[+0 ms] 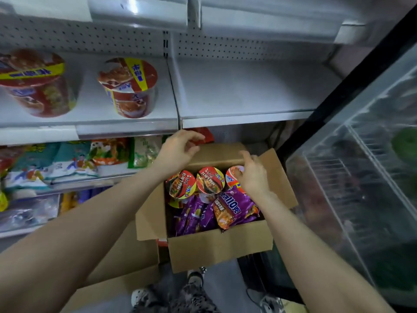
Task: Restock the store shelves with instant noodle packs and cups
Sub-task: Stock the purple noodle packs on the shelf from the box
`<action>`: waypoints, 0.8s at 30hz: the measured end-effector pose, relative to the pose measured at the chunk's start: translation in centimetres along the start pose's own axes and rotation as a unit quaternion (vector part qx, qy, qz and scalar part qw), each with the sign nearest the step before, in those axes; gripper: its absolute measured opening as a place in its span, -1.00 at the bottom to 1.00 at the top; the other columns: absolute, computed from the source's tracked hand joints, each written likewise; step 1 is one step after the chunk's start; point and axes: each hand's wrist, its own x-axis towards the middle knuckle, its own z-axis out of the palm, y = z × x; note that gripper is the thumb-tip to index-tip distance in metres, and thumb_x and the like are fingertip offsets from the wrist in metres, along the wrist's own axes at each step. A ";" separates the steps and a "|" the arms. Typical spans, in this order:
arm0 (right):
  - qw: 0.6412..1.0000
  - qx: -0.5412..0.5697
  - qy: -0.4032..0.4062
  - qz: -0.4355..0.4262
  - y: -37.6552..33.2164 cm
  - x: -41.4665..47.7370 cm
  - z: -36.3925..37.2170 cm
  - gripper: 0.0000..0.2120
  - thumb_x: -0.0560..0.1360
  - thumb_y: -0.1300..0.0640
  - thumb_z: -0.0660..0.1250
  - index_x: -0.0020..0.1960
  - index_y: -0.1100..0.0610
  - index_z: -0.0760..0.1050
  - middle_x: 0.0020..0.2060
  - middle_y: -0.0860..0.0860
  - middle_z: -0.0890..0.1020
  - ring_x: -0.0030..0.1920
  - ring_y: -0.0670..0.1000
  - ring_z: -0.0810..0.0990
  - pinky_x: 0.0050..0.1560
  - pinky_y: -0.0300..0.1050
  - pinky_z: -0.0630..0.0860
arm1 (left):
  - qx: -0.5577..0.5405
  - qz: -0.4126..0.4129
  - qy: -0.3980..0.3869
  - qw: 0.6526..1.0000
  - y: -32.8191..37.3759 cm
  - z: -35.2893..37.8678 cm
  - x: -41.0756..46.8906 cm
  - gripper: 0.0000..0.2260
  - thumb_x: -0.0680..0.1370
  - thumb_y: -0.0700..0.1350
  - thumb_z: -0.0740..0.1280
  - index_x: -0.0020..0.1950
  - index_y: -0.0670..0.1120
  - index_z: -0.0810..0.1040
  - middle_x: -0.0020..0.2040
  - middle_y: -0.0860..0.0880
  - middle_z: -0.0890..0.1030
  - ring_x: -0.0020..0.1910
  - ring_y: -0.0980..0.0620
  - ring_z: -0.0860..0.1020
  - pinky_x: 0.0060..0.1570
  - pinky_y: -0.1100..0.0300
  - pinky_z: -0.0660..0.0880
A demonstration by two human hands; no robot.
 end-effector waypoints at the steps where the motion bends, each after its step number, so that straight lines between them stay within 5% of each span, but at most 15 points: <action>1: 0.999 -0.011 -0.022 0.022 1.1 0.0 0.8 -0.49 0.54 0.12 0.40 0.45 0.08 0.34 0.21 0.18 0.55 0.19 0.21 0.56 0.15 0.07 0.51 | 0.006 -0.005 -0.009 1.000 -0.3 0.9 0.1 -0.73 0.55 -0.21 0.37 0.23 -0.02 0.58 0.13 -0.02 0.59 0.01 0.08 0.57 0.14 0.12 0.51; 11: 0.966 -0.071 -0.207 0.138 8.6 -0.2 7.1 -0.46 0.55 -0.08 0.37 0.45 0.05 0.28 0.28 0.12 0.49 0.26 0.15 0.51 0.09 0.01 0.54 | 0.025 -0.127 -0.079 0.988 -3.0 7.6 1.3 -0.73 0.57 -0.16 0.36 0.27 -0.04 0.56 0.18 -0.06 0.57 0.02 0.09 0.52 0.09 0.13 0.51; 15: 0.962 -0.061 -0.234 0.125 9.9 0.1 9.4 -0.44 0.55 -0.09 0.37 0.47 -0.03 0.27 0.30 0.09 0.48 0.31 0.15 0.46 0.12 0.03 0.55 | 0.022 -0.158 -0.086 0.983 -4.0 9.9 2.2 -0.72 0.58 -0.14 0.35 0.29 -0.06 0.55 0.13 0.00 0.55 0.01 0.12 0.48 0.00 0.25 0.36; 24: 0.956 -0.099 -0.212 0.177 11.1 0.3 13.5 -0.28 0.47 -0.20 0.42 0.47 0.07 0.22 0.33 0.11 0.49 0.34 0.16 0.45 0.30 0.06 0.42 | 0.022 -0.182 -0.146 0.972 -7.8 13.8 2.5 -0.72 0.57 -0.16 0.36 0.28 -0.03 0.57 0.14 -0.01 0.63 0.05 0.01 0.61 0.09 0.08 0.55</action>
